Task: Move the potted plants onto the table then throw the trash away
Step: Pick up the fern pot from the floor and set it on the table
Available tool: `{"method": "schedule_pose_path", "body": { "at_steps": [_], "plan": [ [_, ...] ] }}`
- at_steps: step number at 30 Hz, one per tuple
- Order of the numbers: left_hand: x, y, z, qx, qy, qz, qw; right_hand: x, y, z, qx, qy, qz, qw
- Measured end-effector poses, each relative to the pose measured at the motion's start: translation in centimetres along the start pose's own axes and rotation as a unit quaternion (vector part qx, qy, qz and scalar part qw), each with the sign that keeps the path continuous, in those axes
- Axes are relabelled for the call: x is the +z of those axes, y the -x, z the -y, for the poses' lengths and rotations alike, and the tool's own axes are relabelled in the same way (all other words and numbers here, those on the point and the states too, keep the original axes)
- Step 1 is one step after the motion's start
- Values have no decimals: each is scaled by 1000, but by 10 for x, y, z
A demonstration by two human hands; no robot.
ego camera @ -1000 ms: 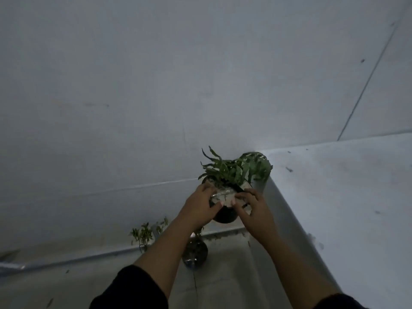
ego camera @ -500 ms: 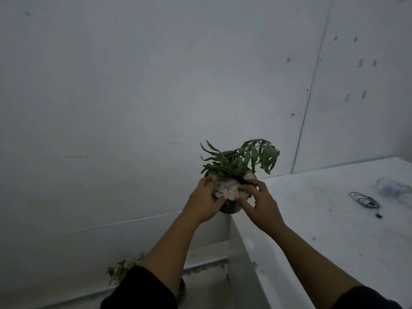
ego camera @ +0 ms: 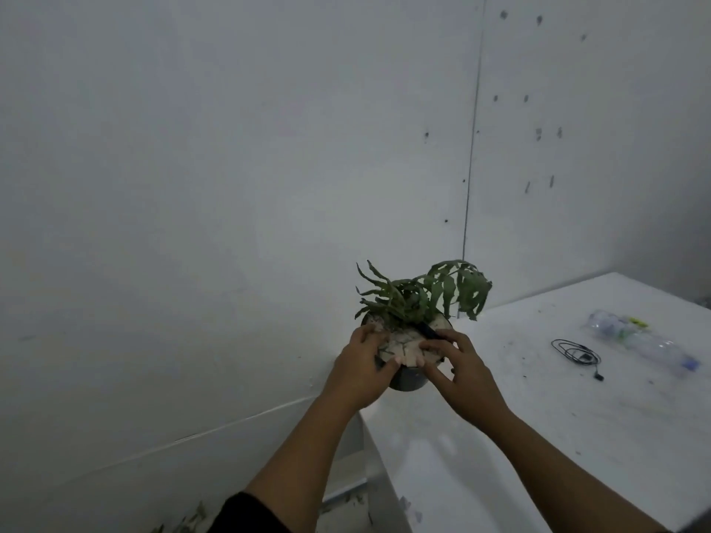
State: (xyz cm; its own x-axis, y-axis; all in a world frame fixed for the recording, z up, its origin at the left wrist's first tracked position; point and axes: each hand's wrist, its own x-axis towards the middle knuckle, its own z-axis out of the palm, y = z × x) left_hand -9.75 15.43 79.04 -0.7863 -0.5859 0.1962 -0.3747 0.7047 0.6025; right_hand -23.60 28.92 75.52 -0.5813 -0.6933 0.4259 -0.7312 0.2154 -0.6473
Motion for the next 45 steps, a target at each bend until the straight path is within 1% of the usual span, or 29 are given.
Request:
{"method": "schedule_pose_path", "body": {
  "at_steps": [8,11,14,17,21,25,29,33,38,41,45],
  "plan": [
    [70,-49,-34,24,4,36,999,-42,-19,-81,22,24,25,999],
    [104,-88,-54,22,17,29,999,-61,-44,-126,24,8,28,999],
    [143,-121,-68,3,23,15,1000,-74,-69,-170,13,14,39,999],
    [190,-151,-84,-27,34,16,999,-88,-93,-225,2,20,70,997],
    [248,-183,-101,-51,42,50,997,-102,-118,-298,-9,25,124,992],
    [287,-191,-108,-76,49,78,993,-105,-126,-344,-15,20,170,985],
    [316,-199,-104,-107,50,101,988,-95,-127,-378,-11,19,209,978],
    [334,-219,-105,-138,32,88,986,-86,-134,-403,12,-2,202,979],
    [338,-258,-106,-140,-50,99,984,-90,-169,-425,11,32,193,981],
    [342,-282,-108,-126,-103,101,982,-93,-192,-437,19,38,198,979],
    [349,-313,-107,-126,-96,101,982,-91,-220,-454,30,26,209,977]
  ]
}}
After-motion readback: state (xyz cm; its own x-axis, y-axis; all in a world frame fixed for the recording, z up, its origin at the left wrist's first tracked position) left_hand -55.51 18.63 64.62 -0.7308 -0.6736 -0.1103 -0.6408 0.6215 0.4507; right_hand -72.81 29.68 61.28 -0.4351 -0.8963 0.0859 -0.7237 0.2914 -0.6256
